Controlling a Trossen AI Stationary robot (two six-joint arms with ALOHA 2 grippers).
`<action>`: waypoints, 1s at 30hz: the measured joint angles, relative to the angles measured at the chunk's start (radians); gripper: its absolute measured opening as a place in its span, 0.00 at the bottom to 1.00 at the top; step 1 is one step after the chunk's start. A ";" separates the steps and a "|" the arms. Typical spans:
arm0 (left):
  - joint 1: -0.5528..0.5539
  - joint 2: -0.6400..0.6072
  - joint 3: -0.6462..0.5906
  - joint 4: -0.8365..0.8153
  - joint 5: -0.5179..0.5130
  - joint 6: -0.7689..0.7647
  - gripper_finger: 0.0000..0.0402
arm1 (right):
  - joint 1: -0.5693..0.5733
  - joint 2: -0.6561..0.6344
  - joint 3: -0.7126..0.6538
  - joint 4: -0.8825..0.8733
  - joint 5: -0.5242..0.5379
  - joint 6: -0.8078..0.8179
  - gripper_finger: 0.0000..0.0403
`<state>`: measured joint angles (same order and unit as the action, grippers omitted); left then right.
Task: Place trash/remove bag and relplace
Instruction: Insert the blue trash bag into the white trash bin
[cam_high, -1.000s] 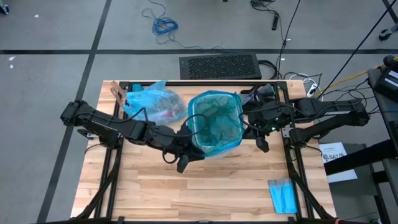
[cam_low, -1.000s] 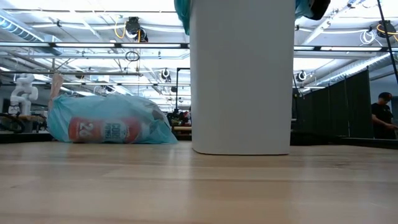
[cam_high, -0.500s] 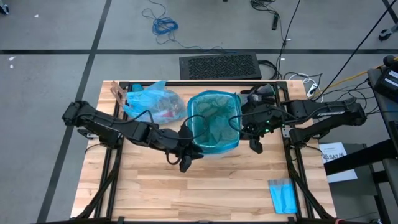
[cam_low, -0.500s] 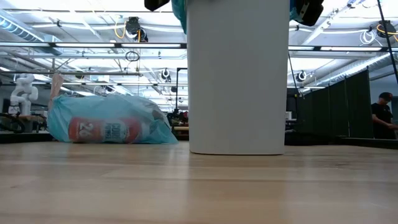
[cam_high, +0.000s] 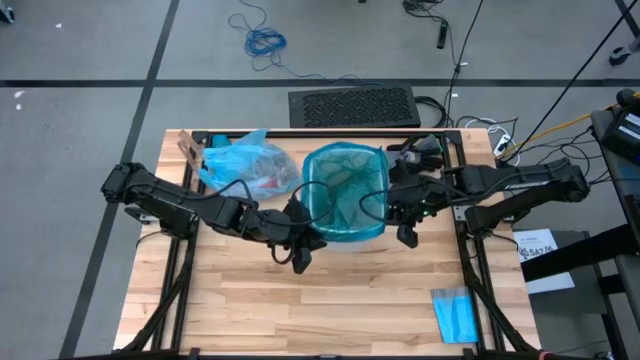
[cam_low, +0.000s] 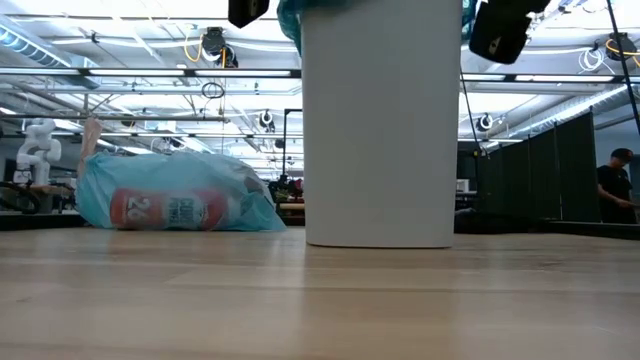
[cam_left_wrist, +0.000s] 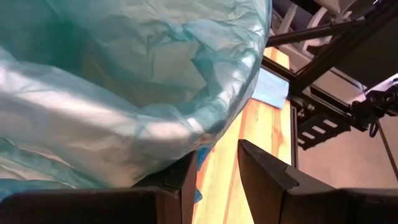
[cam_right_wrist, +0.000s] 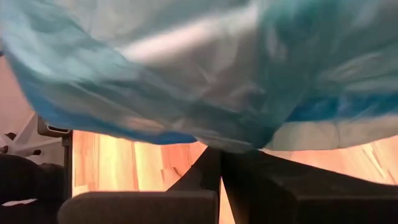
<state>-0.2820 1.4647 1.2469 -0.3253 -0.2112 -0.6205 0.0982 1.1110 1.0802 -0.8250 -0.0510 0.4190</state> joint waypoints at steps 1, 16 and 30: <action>0.000 0.000 0.000 0.002 0.000 0.000 0.28 | 0.000 -0.002 -0.008 0.004 0.000 0.008 0.00; 0.016 0.000 -0.001 0.077 -0.025 0.035 0.28 | 0.192 -0.198 -0.010 0.006 0.224 0.197 0.00; 0.081 0.053 -0.001 0.194 0.027 0.057 0.28 | 0.217 -0.258 -0.010 -0.024 0.335 0.243 0.00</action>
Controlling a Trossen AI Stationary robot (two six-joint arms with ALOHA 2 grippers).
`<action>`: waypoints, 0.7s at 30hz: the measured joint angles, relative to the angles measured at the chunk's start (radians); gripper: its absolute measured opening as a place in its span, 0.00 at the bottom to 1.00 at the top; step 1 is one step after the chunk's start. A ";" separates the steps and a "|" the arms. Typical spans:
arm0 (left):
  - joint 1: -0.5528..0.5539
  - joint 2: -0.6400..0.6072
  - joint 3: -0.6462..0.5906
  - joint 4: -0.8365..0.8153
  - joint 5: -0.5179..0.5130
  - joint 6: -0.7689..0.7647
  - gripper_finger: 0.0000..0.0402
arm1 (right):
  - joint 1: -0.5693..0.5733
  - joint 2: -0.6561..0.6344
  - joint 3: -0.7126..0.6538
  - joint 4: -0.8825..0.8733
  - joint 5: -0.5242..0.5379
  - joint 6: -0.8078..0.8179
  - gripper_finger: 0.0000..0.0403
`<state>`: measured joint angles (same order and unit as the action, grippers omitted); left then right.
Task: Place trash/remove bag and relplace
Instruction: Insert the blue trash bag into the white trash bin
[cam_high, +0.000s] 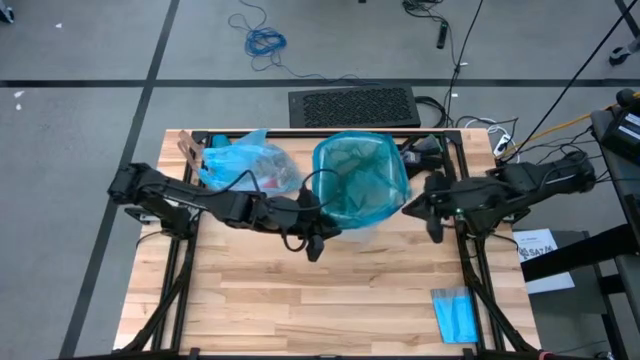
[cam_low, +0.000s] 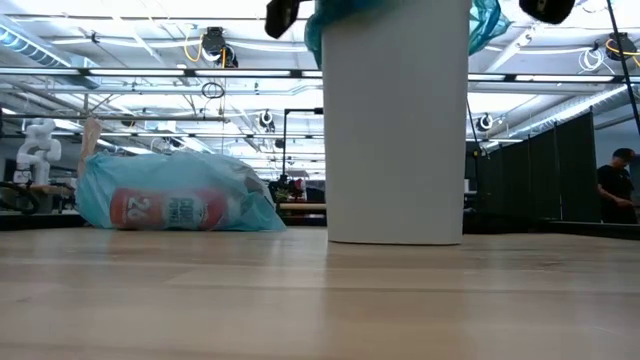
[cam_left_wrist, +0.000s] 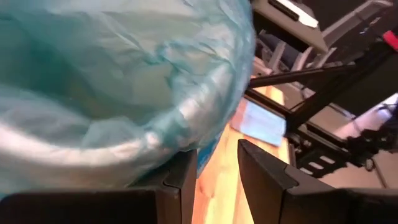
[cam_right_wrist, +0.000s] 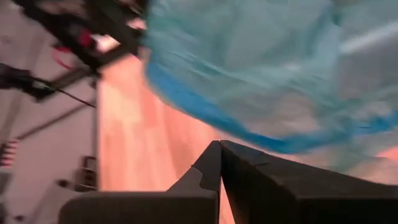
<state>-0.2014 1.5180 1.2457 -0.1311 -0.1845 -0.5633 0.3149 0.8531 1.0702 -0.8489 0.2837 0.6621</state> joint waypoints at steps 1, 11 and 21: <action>0.001 0.009 0.000 0.013 0.013 -0.003 0.28 | 0.013 -0.013 0.000 0.017 -0.001 0.000 0.00; 0.011 0.042 0.000 0.057 0.031 -0.006 0.28 | 0.059 0.000 0.000 0.139 0.049 -0.060 0.00; 0.027 0.042 0.000 0.117 0.083 -0.007 0.28 | 0.012 0.073 0.000 0.144 0.078 -0.097 0.00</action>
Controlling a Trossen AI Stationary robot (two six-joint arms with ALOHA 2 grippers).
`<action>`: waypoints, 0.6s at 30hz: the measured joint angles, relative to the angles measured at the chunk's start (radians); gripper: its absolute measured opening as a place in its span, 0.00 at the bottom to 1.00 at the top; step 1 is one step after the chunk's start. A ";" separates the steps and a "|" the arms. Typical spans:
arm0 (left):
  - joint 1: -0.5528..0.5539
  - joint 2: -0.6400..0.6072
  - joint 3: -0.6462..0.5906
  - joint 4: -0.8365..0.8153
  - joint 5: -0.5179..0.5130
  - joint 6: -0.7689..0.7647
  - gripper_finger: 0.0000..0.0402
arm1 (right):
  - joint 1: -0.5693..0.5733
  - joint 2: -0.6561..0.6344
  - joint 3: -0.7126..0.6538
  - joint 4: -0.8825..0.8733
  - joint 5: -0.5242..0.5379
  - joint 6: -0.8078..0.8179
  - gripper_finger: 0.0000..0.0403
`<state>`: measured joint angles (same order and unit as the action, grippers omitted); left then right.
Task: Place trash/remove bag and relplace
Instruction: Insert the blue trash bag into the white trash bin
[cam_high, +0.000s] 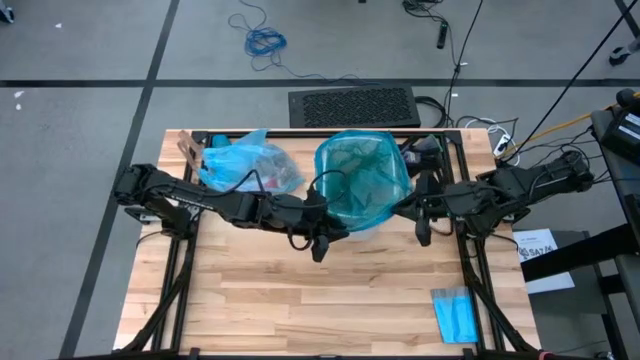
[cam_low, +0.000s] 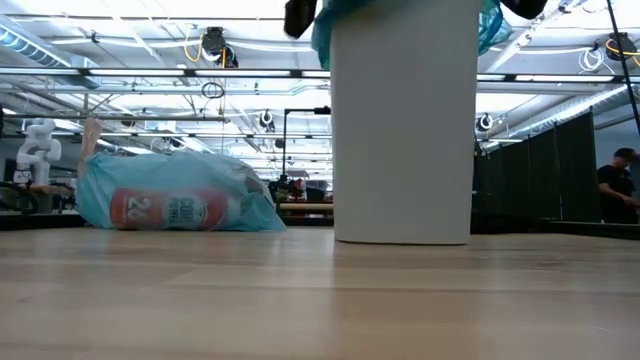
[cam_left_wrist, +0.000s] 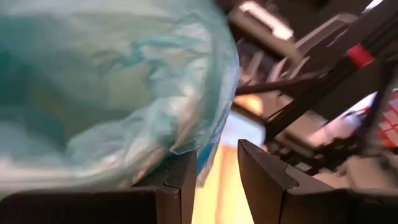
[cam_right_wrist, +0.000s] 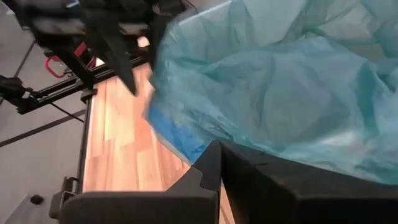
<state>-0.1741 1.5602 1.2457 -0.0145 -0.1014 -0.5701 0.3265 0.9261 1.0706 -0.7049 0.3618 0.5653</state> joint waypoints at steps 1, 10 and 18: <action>0.000 -0.005 0.000 0.025 0.013 0.000 0.28 | 0.000 0.004 0.000 -0.004 0.002 0.005 0.00; 0.000 -0.038 0.105 0.055 0.129 0.053 0.28 | 0.000 0.002 0.002 -0.036 -0.010 0.008 0.00; 0.046 -0.058 0.118 -0.113 -0.020 0.106 0.28 | 0.020 0.004 0.002 -0.049 -0.047 0.017 0.00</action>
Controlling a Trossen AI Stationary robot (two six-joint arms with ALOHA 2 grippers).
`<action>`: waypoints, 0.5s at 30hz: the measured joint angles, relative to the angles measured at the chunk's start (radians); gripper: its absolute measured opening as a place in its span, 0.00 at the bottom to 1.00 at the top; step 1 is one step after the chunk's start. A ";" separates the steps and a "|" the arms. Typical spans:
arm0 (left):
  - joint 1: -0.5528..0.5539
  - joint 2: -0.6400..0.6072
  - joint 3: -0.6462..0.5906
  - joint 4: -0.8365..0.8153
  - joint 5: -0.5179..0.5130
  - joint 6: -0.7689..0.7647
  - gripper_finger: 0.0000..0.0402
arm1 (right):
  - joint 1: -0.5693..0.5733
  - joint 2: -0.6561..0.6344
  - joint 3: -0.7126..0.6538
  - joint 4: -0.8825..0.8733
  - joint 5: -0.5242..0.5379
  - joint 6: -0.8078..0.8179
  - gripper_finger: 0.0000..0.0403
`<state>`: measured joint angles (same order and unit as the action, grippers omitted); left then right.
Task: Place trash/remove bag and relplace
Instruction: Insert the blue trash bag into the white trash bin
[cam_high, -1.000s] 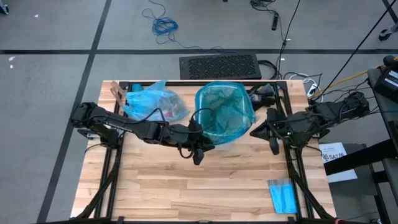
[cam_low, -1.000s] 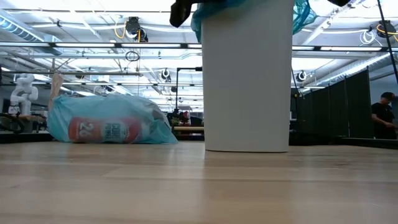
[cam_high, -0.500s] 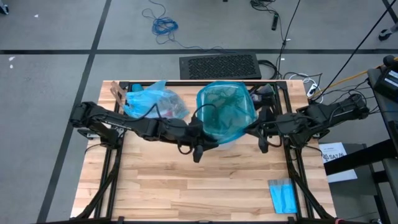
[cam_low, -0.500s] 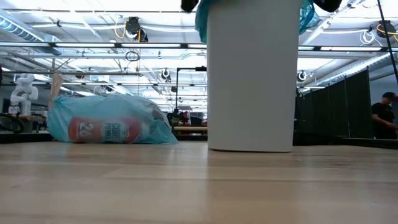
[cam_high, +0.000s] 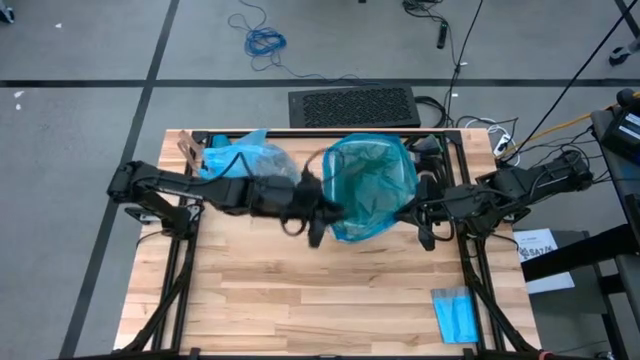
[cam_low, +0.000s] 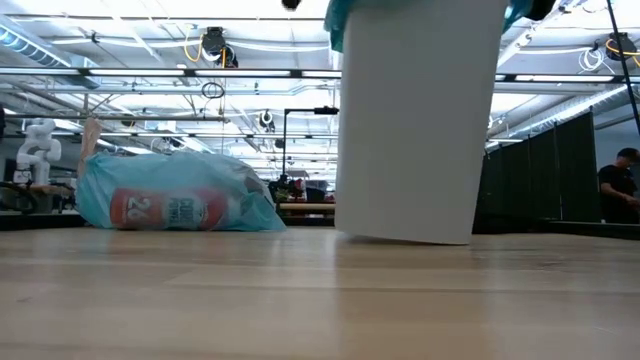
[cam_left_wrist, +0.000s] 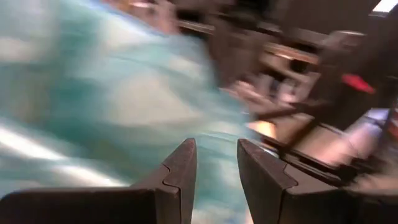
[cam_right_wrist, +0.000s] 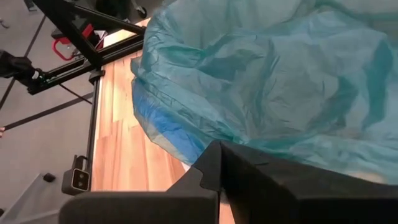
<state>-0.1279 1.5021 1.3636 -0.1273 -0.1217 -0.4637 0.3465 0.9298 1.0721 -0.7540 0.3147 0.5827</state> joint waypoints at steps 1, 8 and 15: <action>0.021 0.000 -0.001 -0.006 -0.016 0.003 0.28 | 0.003 0.000 0.000 0.000 0.000 0.000 0.00; 0.161 0.000 0.000 0.010 0.009 0.032 0.28 | 0.002 0.000 0.000 -0.001 0.000 -0.005 0.00; 0.274 0.013 0.000 0.009 0.083 0.078 0.28 | 0.002 0.000 -0.001 -0.001 -0.004 -0.011 0.00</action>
<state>0.1464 1.5154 1.3632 -0.1179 -0.0389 -0.3859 0.3489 0.9298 1.0714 -0.7547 0.3106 0.5720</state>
